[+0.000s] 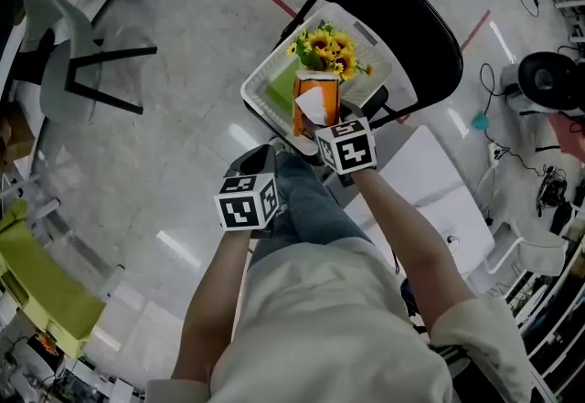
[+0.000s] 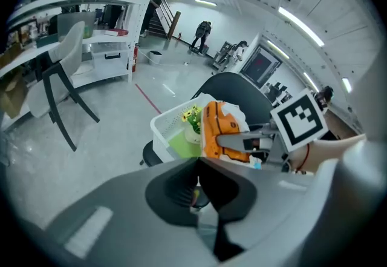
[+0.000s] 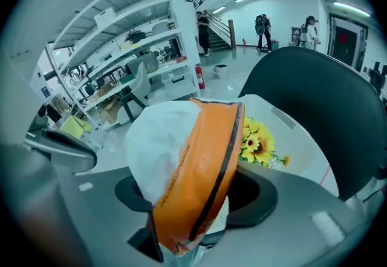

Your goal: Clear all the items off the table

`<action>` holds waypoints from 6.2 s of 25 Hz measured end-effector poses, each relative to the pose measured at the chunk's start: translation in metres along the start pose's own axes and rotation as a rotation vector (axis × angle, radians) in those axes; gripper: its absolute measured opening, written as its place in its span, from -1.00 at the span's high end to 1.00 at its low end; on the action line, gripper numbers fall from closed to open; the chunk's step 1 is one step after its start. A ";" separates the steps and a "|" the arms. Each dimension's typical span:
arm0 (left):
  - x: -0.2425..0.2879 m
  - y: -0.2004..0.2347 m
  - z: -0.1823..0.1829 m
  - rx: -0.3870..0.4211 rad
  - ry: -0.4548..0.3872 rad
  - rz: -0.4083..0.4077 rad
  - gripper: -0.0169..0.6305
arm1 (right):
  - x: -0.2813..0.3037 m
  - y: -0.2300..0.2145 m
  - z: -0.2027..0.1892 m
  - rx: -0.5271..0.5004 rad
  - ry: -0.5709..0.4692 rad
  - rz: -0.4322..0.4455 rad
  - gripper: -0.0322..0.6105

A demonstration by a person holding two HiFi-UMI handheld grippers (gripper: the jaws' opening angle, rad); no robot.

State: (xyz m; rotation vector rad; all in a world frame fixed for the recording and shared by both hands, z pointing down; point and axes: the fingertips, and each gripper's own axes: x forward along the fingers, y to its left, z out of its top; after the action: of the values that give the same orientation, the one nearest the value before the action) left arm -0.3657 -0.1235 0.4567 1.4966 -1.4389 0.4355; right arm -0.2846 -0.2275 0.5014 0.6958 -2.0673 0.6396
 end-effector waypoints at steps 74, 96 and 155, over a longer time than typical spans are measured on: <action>0.035 0.035 0.003 -0.078 0.040 -0.013 0.92 | 0.170 -0.009 -0.054 -0.224 0.392 0.035 -0.42; -0.025 0.018 -0.002 0.003 -0.036 -0.023 0.92 | 0.048 0.016 -0.017 0.008 0.085 -0.075 0.39; -0.165 -0.046 -0.152 0.171 -0.191 -0.069 0.92 | -0.186 0.169 -0.126 0.098 -0.333 -0.016 0.90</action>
State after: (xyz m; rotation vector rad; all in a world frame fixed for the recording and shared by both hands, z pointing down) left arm -0.3087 0.0834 0.3771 1.7591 -1.5231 0.3903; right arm -0.2372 0.0210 0.3786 0.9257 -2.3427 0.6546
